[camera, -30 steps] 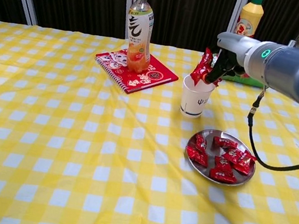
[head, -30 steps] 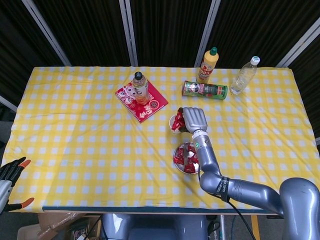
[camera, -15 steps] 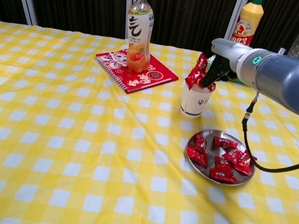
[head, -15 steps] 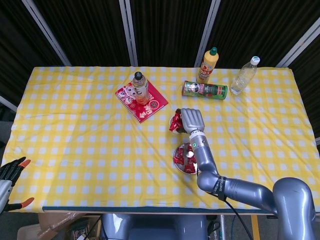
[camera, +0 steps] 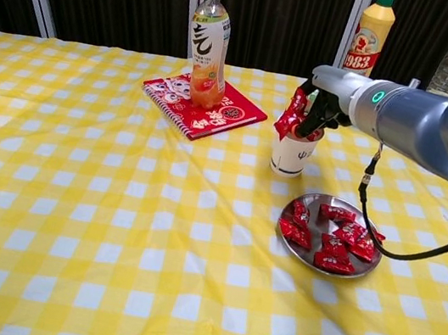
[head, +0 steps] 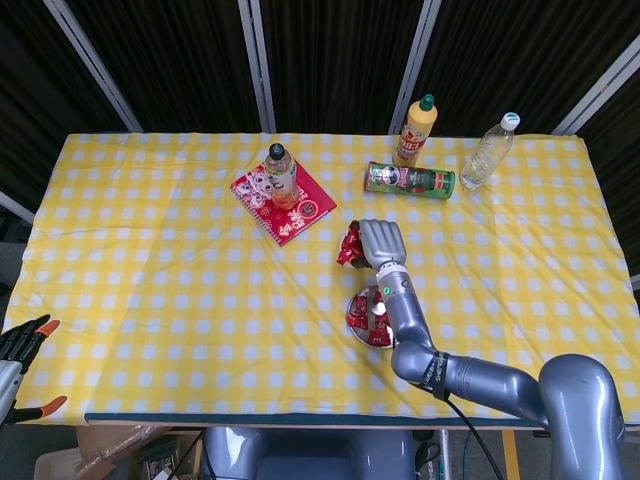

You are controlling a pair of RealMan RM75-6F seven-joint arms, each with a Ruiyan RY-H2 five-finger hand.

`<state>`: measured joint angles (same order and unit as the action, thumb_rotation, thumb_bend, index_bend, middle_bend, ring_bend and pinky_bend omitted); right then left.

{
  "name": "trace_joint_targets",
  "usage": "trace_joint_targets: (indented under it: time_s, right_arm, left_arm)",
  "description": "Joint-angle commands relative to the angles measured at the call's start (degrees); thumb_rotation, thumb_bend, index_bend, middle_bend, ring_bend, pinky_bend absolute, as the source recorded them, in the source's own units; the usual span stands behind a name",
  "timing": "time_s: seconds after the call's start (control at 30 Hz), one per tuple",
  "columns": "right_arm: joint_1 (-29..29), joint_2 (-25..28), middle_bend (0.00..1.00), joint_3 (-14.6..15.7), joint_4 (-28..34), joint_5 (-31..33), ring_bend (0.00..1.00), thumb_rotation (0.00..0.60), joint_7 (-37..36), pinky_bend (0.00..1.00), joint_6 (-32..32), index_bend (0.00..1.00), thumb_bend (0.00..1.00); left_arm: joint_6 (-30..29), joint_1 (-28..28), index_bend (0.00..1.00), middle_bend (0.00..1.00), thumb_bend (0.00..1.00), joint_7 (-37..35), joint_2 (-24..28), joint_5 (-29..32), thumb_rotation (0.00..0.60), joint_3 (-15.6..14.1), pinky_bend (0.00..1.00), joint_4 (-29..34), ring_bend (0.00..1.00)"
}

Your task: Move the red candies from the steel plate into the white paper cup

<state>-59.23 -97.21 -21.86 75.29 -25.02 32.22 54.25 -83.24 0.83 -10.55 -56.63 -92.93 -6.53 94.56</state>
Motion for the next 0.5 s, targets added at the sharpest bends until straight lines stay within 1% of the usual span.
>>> trace_joint_targets:
  time_s: [0.03,0.17,0.5]
  right_arm:
    - [-0.1,0.2,0.79,-0.2,0.3,0.2,0.85,0.600,0.0,1.00,0.1,0.57,0.63]
    - [-0.3,0.5,0.79,-0.4,0.7,0.6,0.85,0.600,0.1,1.00,0.2,0.54,0.63]
    - [-1.1,1.5,0.79,-1.2,0.6,2.0,0.85,0.600,0.9,1.00,0.3,0.54,0.63]
  left_arm:
    - [0.0,0.0,0.00,0.00,0.07,0.0,0.0,0.0,0.600,0.0,0.00,0.2,0.00]
    - [0.1,0.1,0.00,0.00,0.07,0.3,0.1,0.0,0.600,0.0,0.00,0.5,0.00]
    - [0.4,0.2,0.00,0.00,0.07,1.0,0.3,0.5,0.600,0.1,0.00,1.3,0.00]
